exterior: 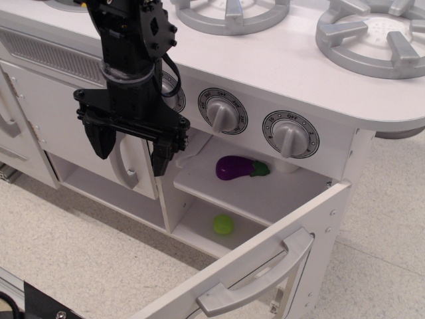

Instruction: Close oven

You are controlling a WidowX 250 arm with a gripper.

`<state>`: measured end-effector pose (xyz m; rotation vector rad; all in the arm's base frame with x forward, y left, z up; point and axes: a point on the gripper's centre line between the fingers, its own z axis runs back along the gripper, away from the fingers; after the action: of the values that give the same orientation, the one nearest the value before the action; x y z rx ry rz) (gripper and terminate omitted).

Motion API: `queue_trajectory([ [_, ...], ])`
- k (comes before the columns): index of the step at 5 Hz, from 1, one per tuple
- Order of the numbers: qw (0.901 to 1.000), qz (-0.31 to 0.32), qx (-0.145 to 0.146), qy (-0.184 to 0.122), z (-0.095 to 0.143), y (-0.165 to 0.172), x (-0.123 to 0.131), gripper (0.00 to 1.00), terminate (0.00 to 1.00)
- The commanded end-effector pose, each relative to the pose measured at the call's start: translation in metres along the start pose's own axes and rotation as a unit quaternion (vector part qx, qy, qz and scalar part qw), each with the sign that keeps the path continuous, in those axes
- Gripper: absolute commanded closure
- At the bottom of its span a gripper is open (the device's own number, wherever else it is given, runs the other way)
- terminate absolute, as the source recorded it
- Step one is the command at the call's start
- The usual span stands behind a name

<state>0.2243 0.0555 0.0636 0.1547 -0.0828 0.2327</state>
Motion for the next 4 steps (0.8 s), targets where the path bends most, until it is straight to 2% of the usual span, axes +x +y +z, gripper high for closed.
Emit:
queue_trajectory([
  [1, 1.0, 0.0, 0.0, 0.0, 0.0, 0.0, 0.0, 0.0, 0.0],
  [2, 0.9916, -0.117, -0.054, 0.002, 0.005, -0.029, -0.015, 0.0, 0.0],
  [3, 0.9713, -0.218, -0.094, 0.006, 0.003, -0.05, -0.04, 0.0, 0.0],
  [4, 0.954, -0.276, -0.114, 0.027, 0.0, -0.068, -0.067, 0.0, 0.0],
])
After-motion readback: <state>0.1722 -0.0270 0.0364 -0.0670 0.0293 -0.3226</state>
